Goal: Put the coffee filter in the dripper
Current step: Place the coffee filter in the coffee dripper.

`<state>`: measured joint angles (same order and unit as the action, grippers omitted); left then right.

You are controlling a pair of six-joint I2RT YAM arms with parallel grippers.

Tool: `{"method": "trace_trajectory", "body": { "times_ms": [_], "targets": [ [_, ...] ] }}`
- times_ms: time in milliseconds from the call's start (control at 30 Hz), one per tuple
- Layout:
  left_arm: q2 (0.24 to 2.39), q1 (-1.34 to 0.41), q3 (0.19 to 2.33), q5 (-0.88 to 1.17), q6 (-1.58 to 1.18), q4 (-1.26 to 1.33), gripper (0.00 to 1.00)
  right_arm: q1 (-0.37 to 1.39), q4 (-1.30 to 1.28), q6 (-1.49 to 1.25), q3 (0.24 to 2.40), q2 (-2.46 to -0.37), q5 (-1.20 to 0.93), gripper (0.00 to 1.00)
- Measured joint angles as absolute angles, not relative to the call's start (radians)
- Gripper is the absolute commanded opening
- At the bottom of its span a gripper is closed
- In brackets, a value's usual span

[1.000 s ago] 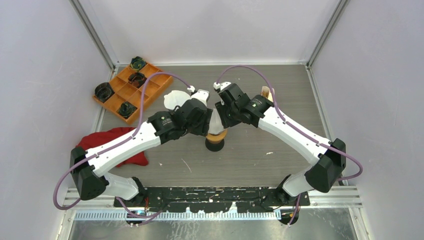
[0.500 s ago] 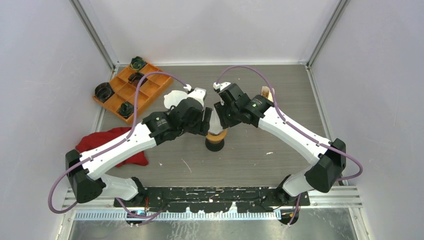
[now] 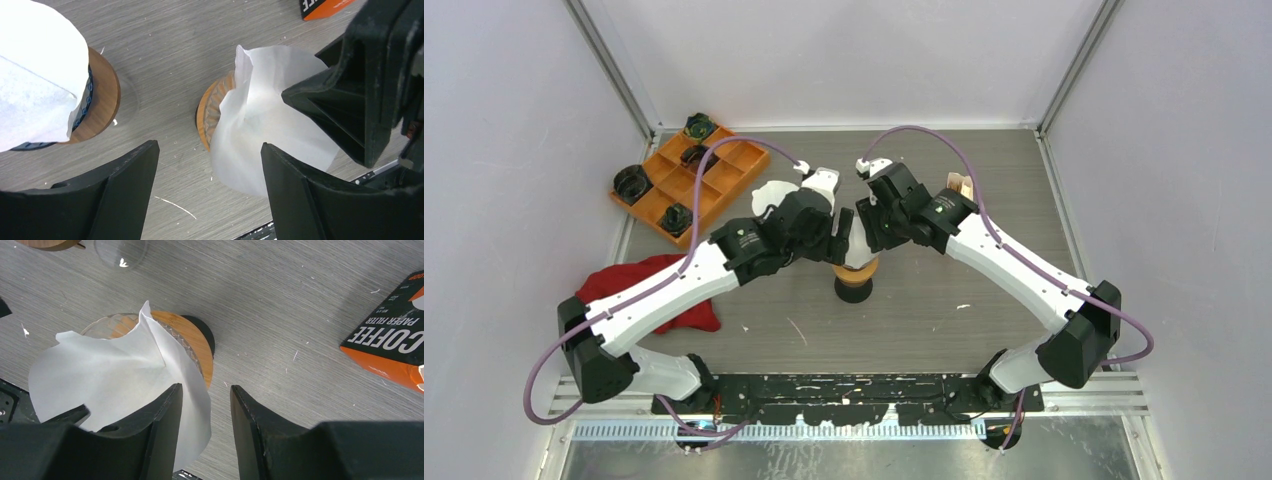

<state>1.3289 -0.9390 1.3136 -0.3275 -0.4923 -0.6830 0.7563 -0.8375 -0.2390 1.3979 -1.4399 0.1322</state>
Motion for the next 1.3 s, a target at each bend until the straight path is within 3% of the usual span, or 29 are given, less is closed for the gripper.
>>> {"method": "trace_trajectory", "body": {
  "times_ms": [467, 1300],
  "targets": [
    [1.448, -0.923, 1.327, -0.357, -0.480, -0.667, 0.77, 0.749, -0.792, -0.247, 1.341, -1.440, 0.105, 0.46],
    [1.451, -0.921, 1.317, -0.374, -0.490, -0.664, 0.77, 0.742, -0.771, -0.250, 1.325, -1.401, 0.093, 0.51]
  ]
}}
